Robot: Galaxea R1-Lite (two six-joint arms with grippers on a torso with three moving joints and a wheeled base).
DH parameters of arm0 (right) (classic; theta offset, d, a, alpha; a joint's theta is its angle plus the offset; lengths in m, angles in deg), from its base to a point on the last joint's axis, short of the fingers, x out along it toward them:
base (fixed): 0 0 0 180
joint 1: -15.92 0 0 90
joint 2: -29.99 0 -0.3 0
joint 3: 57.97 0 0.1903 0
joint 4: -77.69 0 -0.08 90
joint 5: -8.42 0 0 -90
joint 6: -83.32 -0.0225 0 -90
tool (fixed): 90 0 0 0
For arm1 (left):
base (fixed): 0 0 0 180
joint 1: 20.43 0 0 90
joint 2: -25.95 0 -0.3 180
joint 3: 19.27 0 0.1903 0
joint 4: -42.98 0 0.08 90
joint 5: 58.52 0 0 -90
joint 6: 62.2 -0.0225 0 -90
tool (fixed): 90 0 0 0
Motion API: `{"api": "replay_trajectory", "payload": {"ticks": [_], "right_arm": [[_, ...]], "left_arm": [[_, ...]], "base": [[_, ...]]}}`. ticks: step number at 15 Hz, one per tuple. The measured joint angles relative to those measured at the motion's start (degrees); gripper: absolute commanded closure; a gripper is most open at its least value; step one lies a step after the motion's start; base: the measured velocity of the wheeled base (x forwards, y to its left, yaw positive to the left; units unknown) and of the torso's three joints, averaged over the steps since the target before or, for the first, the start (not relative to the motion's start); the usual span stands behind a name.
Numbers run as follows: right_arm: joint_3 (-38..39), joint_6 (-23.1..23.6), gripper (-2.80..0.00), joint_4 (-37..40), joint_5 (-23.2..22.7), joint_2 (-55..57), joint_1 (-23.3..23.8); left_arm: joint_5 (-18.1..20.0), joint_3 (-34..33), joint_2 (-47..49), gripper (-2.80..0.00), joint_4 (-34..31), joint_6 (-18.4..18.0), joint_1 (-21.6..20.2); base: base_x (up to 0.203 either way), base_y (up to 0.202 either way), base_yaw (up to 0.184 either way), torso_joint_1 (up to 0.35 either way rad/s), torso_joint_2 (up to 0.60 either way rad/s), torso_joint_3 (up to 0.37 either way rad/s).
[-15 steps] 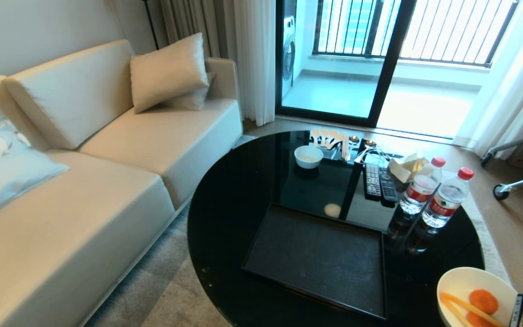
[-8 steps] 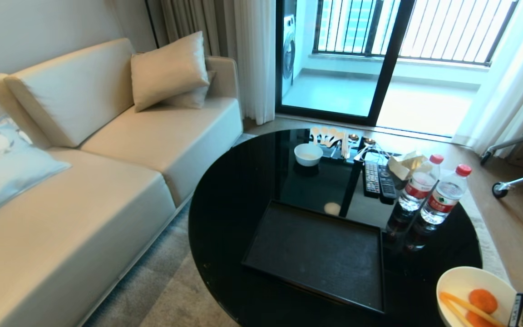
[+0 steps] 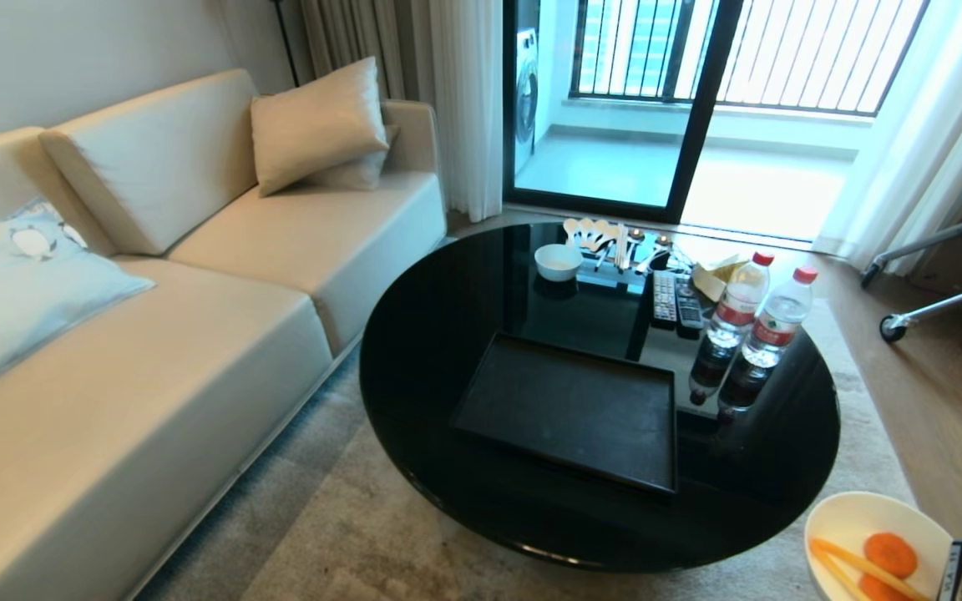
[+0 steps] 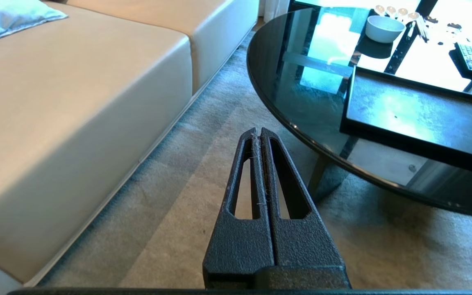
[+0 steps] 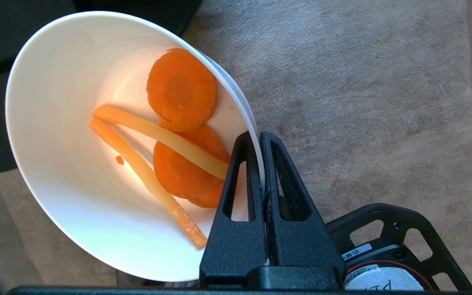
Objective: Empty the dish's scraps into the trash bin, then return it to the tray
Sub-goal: Move the bowl over the trash can
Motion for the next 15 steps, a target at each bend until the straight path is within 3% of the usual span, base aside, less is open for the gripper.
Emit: {"api": "replay_trajectory", "payload": {"ticks": [5, 15], "right_arm": [[0.27, 0.00, 0.00, 0.21, -0.02, -0.41, 0.07], [0.95, 0.14, 0.00, 1.32, -0.11, -3.88, 0.00]], "left_arm": [[-0.02, 0.00, 0.00, 0.00, 0.00, -0.02, 0.00], [-0.02, 0.00, 0.00, 0.00, 0.00, -0.05, 0.00]], "base": [[-0.173, 0.000, -0.002, 0.003, 0.00, 0.002], [0.000, 0.000, 0.000, 0.000, 0.00, 0.000]]}}
